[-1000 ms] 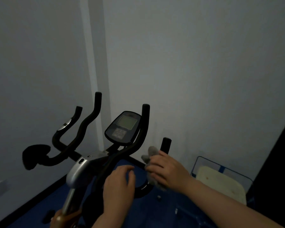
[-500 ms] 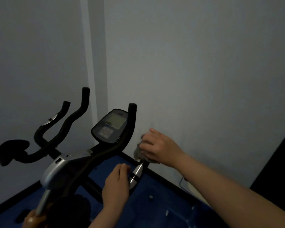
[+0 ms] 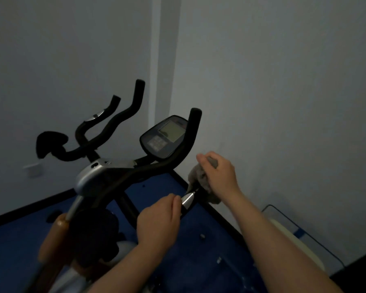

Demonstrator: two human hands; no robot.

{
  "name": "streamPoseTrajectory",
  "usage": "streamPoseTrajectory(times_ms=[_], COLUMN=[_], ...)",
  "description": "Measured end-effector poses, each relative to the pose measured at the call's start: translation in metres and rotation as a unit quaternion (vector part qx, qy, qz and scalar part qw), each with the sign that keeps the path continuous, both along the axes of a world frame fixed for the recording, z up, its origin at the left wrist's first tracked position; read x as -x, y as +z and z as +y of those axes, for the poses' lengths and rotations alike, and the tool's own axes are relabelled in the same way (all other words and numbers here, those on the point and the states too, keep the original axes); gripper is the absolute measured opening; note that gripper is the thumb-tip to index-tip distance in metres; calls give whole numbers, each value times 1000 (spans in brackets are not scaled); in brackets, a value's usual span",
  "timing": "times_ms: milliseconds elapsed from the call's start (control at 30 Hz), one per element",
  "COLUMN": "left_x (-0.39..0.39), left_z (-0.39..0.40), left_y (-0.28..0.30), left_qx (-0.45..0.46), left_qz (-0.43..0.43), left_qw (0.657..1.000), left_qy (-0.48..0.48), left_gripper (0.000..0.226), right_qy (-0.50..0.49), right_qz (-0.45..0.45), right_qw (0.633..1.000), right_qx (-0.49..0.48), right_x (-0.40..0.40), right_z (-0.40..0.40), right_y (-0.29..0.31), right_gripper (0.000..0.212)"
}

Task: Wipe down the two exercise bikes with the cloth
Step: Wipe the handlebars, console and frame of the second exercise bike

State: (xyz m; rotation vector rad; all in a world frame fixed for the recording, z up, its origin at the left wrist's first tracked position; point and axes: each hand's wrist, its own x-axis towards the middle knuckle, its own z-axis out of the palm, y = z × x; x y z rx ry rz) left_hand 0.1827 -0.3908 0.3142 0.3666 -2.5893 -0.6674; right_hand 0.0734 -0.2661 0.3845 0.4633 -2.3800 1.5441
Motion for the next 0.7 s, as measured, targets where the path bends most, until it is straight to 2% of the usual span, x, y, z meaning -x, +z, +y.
streamPoseTrajectory(times_ms=[67,133,200,267,333,367,433,467,600,700], left_x=[-1,-1,-1,0,0,0,0,1,2,3], left_z=[1,2,2,3,2,3,3,4,4,2], left_y=[0,0,0,0,-1,-2,-2,-2,-2,-4], left_qx=[3,3,6,10,15,18,20,20,-4,-89], left_qz=[1,9,13,14,21,26,37,42,51,84], left_qw=[1000,1000,1000,1000,1000,999,999,999,998,991], left_qy=[9,12,11,13,14,15,15,16,28,45], left_gripper=[36,37,37,38,38,38,36,35,36,32], right_qy=[45,-26,-105,-90,-46,-43,-68,-85,-46,-29], right_qz=[-75,-66,10,46,25,1,-51,-64,-84,-93], right_qw=[985,966,962,965,971,965,928,918,932,935], right_qx=[148,248,252,243,231,259,362,383,349,341], right_x=[2,-11,-29,-29,-20,-15,-15,-23,-65,-52], right_z=[8,-8,-30,-34,-22,-17,-16,-21,-39,-30], right_y=[-3,-24,-40,-40,-33,-32,-38,-47,-76,-65], right_gripper=[29,19,7,7,4,8,17,18,25,27])
